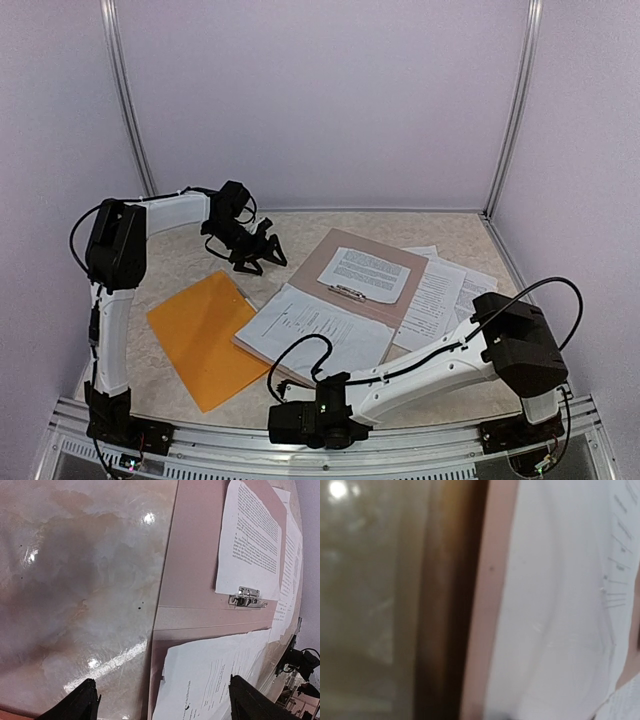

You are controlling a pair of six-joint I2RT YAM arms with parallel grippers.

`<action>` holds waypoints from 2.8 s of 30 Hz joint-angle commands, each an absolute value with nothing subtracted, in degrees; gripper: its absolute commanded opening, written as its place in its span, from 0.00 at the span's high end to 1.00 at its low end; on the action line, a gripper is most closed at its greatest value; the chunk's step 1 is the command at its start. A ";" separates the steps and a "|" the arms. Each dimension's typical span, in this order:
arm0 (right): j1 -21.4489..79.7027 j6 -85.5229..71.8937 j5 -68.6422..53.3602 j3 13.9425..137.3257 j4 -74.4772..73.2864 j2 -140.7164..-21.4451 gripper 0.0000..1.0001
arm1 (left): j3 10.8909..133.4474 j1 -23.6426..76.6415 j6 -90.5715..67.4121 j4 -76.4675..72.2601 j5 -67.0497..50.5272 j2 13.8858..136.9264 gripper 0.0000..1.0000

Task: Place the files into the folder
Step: Pick up the folder with some files from the center of the board, then close the folder with files at the center of the board.

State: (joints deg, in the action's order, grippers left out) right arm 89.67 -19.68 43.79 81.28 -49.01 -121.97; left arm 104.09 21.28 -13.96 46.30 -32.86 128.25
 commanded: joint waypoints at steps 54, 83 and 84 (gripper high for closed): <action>51.79 -1.91 1.43 116.62 -53.26 -113.35 1.00 | 78.83 6.72 -25.55 33.52 -12.32 104.10 0.04; 45.53 -22.04 -28.82 111.70 -25.12 -115.64 1.00 | 68.90 6.50 -28.12 30.15 -11.59 92.76 0.04; 45.04 -22.04 -29.13 112.47 -25.52 -116.05 1.00 | 68.75 6.62 -28.12 30.21 -11.64 92.70 0.04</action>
